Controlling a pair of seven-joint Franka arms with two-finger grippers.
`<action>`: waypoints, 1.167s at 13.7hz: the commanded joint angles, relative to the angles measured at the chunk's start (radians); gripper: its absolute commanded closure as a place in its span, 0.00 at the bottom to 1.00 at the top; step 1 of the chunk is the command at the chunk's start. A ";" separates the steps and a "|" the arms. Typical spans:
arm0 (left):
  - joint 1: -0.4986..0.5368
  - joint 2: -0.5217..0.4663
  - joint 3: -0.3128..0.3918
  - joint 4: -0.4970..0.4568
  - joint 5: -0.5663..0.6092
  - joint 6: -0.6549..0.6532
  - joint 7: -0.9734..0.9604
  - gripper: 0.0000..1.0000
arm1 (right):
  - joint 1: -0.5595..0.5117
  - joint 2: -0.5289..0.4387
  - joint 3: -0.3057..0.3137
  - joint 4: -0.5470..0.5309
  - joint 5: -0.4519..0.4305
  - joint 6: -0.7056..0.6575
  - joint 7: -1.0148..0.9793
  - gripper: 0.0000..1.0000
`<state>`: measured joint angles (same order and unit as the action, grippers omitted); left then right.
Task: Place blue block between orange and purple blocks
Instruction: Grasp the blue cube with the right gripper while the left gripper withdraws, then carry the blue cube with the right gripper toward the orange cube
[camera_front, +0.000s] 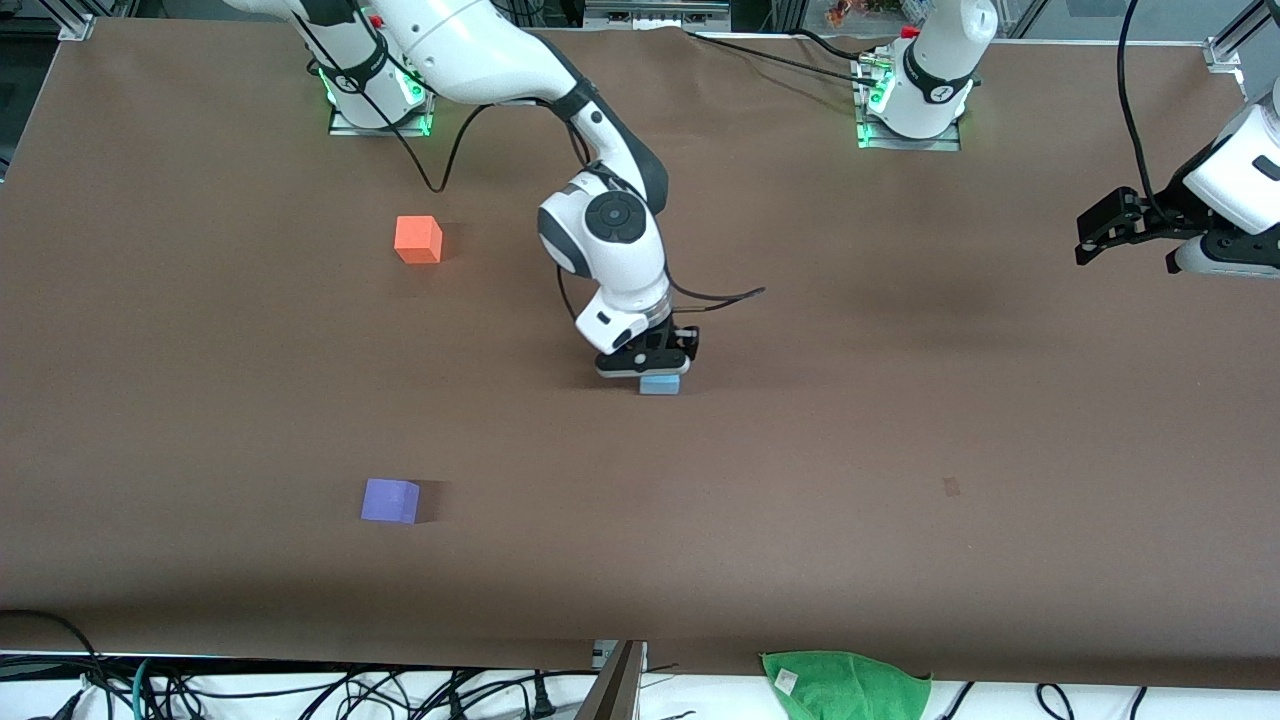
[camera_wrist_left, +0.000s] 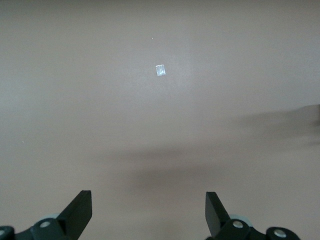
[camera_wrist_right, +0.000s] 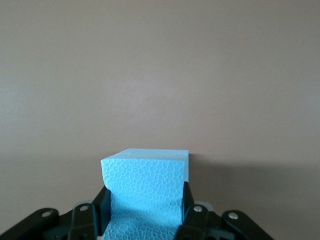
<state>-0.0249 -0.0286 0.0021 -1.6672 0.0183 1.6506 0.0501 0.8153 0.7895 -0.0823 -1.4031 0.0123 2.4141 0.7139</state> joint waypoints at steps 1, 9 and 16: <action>0.000 0.001 0.001 0.018 -0.001 -0.020 -0.003 0.00 | -0.047 -0.125 -0.030 -0.072 -0.003 -0.139 -0.125 0.69; -0.001 0.002 0.001 0.021 -0.001 -0.037 -0.003 0.00 | -0.059 -0.423 -0.249 -0.526 0.003 -0.096 -0.264 0.69; -0.001 0.002 -0.001 0.023 -0.001 -0.038 -0.004 0.00 | -0.064 -0.503 -0.341 -0.749 0.006 0.017 -0.287 0.69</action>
<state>-0.0249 -0.0286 0.0016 -1.6659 0.0183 1.6330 0.0501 0.7448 0.3506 -0.4027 -2.0367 0.0129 2.3535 0.4530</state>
